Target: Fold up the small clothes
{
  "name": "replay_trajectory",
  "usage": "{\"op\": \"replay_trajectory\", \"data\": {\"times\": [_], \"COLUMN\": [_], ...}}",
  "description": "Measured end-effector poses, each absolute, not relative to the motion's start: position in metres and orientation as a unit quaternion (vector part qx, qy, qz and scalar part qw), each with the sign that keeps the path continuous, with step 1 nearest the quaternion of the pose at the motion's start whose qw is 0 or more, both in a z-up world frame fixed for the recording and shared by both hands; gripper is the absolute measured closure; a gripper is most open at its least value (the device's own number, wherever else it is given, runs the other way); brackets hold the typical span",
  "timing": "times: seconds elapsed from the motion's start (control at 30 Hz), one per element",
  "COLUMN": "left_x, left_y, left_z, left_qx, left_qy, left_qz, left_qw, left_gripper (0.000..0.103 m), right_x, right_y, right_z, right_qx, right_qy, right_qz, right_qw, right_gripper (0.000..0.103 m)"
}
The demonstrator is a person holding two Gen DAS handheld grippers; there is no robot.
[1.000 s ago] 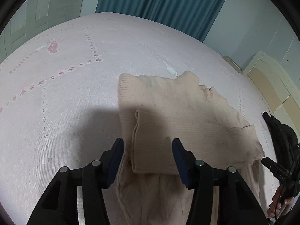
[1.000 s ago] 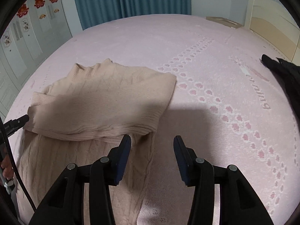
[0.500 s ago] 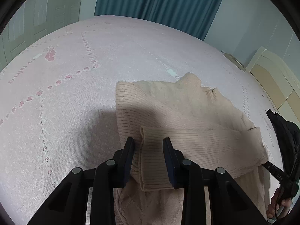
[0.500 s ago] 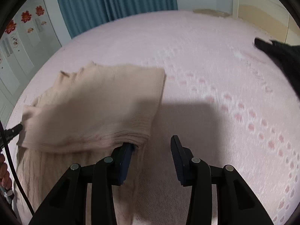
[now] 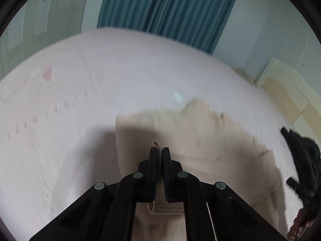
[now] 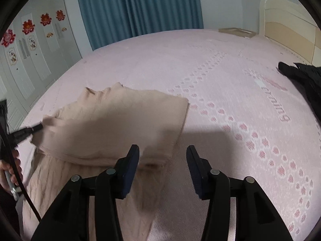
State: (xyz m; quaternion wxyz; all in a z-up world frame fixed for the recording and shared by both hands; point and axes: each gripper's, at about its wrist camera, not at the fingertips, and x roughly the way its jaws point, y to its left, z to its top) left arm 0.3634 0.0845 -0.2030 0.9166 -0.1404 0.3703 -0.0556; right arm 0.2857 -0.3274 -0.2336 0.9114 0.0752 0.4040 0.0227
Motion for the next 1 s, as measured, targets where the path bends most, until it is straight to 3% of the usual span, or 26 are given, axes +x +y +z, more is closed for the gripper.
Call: {"op": "replay_trajectory", "data": {"times": [0.1,0.27,0.43,0.5,1.0], "left_x": [0.372,0.375,0.356,0.348,0.222], "left_y": [0.085,0.074,0.076,0.075,0.076], "left_z": [-0.196,-0.233,-0.228,-0.224,-0.139], "left_qx": [-0.128,-0.074,-0.084,-0.08,-0.073], "left_qy": [0.366,0.431,0.427,0.429,0.403], "left_qz": [-0.045,-0.022,-0.03,-0.025,0.009], "left_qw": [0.921,0.899,0.9,0.899,0.912], "left_gripper": [0.097,0.093,0.073,0.07,0.07], "right_x": [0.297,0.31,0.297,0.287,0.168], "right_y": [-0.319,-0.313,-0.321,-0.322,-0.306], "right_z": [-0.242,-0.266,-0.25,-0.24,-0.145], "right_qx": [0.064,0.045,0.061,0.066,0.068], "right_qy": [0.41,0.454,0.444,0.443,0.417], "right_qz": [0.012,-0.014,-0.022,-0.018,-0.022], "right_qw": [0.91,0.89,0.893,0.894,0.906], "right_gripper": [0.055,0.054,0.05,0.05,0.05]}}
